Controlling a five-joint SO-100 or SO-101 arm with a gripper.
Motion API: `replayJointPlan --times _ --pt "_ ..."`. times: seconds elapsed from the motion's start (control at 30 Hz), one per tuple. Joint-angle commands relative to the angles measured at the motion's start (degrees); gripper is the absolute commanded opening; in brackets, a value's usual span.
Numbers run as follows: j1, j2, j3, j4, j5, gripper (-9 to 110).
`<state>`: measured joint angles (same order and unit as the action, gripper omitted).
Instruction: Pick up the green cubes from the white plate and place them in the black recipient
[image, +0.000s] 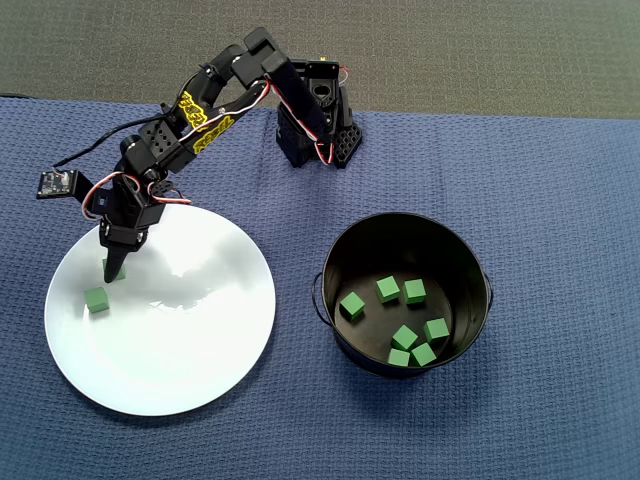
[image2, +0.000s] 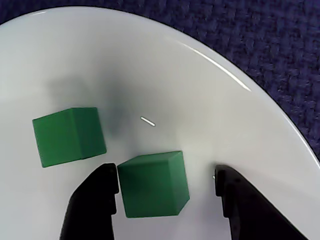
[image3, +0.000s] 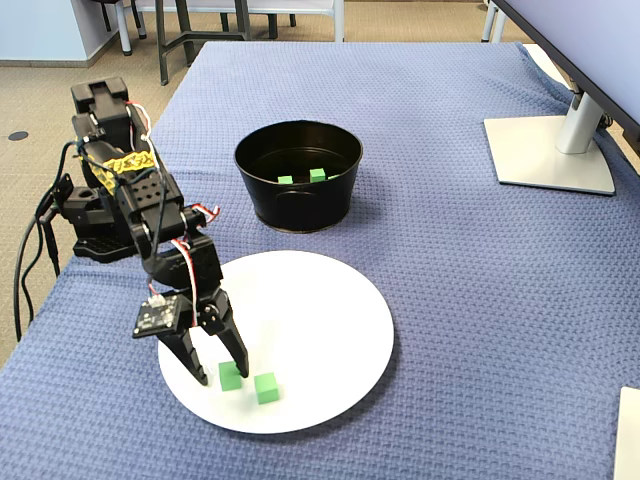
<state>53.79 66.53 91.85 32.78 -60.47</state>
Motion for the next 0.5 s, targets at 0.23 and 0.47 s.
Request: replayJointPlan --times 0.23,0.47 --pt "-0.09 1.41 1.14 -2.55 -1.58 14" --pt "0.00 1.23 1.67 -3.25 -1.93 9"
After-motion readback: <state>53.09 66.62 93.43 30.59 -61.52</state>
